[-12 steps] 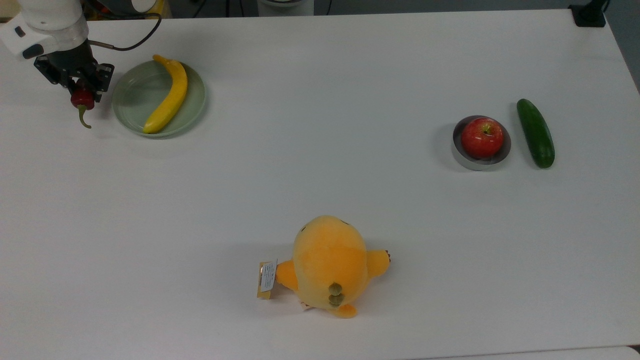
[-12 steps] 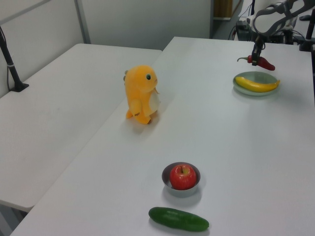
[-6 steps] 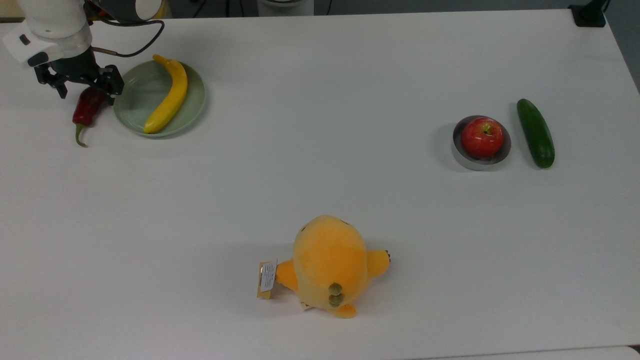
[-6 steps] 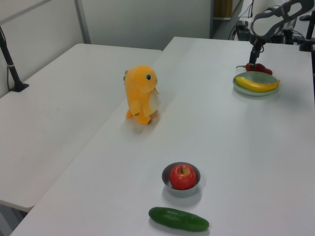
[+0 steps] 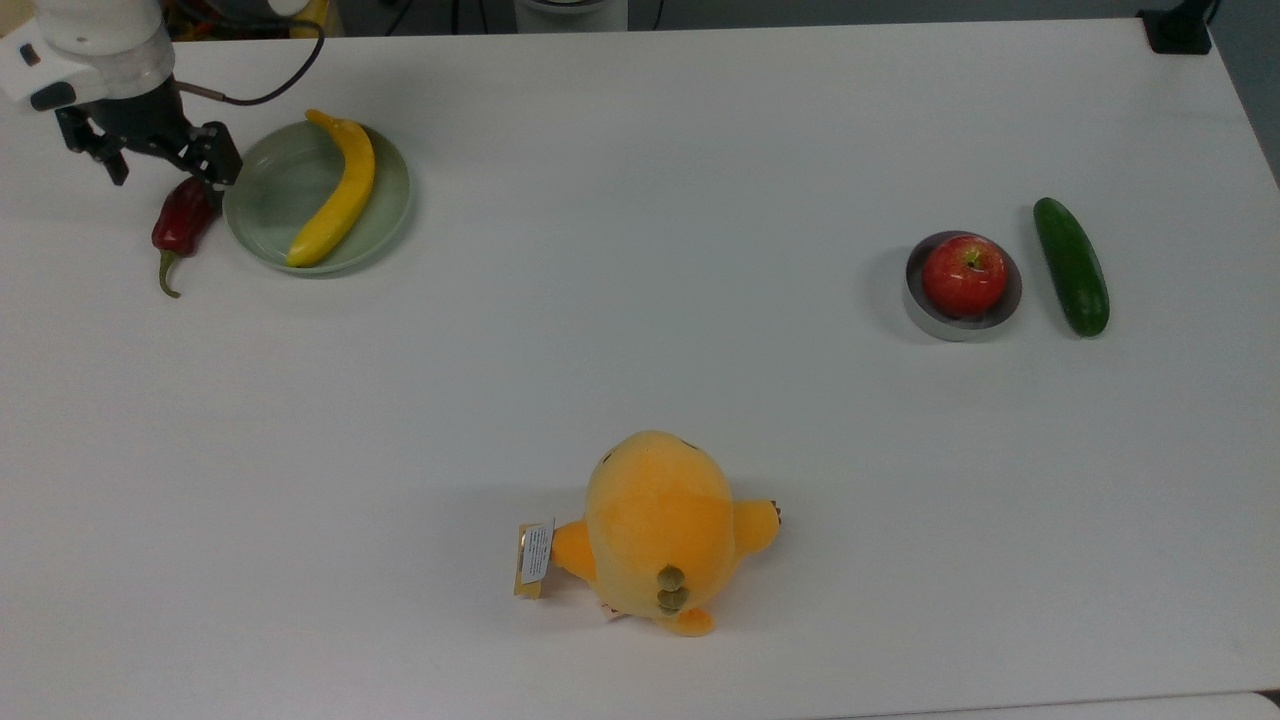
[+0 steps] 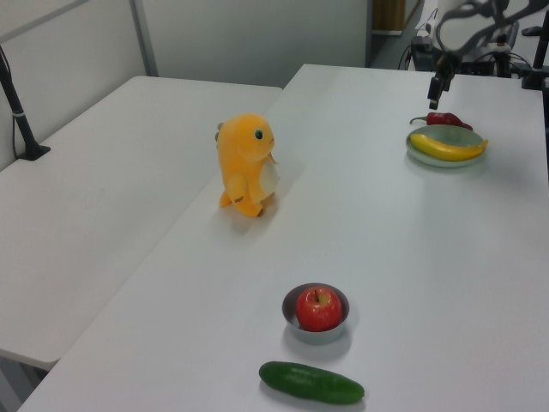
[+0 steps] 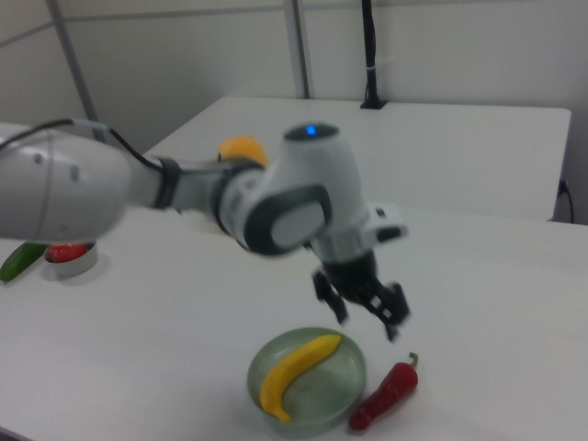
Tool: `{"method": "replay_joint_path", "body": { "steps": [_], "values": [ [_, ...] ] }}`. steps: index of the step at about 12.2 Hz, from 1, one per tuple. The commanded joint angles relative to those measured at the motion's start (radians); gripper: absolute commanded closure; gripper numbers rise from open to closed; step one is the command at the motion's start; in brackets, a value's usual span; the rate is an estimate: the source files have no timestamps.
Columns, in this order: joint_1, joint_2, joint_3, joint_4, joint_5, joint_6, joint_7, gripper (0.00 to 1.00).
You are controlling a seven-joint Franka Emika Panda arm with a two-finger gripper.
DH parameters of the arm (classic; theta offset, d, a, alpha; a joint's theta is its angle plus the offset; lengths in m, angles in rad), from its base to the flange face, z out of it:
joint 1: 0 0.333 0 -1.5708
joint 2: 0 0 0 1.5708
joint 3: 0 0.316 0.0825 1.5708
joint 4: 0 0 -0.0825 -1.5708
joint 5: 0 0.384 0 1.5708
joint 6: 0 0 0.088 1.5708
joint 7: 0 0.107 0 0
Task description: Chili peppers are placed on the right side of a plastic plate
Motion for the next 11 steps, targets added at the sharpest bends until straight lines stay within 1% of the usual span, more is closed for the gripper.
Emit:
{"method": "replay_joint_path", "body": {
  "steps": [1, 2, 3, 4, 5, 6, 8, 9, 10, 11],
  "values": [
    [0.027, -0.110, 0.132, 0.103, 0.007, -0.281, 0.227, 0.00],
    [0.027, -0.136, 0.204, 0.103, 0.009, -0.284, 0.314, 0.00],
    [0.028, -0.140, 0.274, 0.103, 0.009, -0.284, 0.401, 0.00],
    [0.028, -0.144, 0.334, 0.103, 0.007, -0.283, 0.460, 0.00],
    [0.036, -0.147, 0.383, 0.103, 0.007, -0.284, 0.494, 0.00],
    [0.066, -0.149, 0.405, 0.103, 0.007, -0.284, 0.505, 0.00],
    [0.177, -0.161, 0.398, 0.096, 0.006, -0.293, 0.539, 0.00],
    [0.209, -0.172, 0.387, 0.096, 0.006, -0.306, 0.539, 0.00],
    [0.258, -0.192, 0.337, 0.097, 0.006, -0.312, 0.531, 0.00],
    [0.315, -0.204, 0.276, 0.099, 0.007, -0.333, 0.525, 0.00]
  ]
}}
